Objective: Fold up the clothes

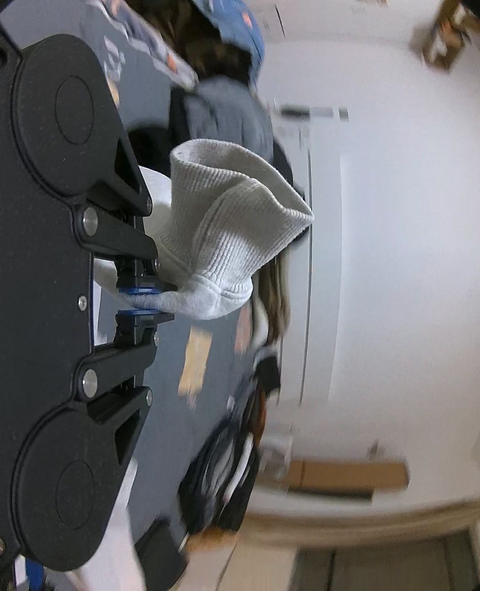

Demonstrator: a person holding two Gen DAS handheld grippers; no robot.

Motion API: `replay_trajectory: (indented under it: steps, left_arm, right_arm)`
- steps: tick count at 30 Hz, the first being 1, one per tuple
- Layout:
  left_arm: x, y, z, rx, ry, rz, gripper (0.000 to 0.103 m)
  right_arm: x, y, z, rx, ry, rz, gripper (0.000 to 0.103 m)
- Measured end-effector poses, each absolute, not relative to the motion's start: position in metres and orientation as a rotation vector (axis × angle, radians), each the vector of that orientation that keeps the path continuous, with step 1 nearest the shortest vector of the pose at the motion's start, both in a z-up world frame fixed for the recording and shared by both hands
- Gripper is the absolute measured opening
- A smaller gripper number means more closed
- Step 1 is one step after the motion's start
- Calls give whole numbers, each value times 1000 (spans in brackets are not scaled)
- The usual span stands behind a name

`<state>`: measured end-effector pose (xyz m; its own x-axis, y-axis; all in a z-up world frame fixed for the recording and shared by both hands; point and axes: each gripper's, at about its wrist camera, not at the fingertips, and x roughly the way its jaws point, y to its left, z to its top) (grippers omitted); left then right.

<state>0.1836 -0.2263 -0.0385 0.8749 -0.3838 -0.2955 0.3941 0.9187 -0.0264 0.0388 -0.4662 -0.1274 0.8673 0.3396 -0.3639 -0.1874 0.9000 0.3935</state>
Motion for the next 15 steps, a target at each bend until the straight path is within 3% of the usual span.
replay_trajectory:
  steps: [15]
  left_arm:
    - [153,-435,-114,245,418,-695,8]
  right_arm:
    - [26,-606,-139,551,407,-57,56]
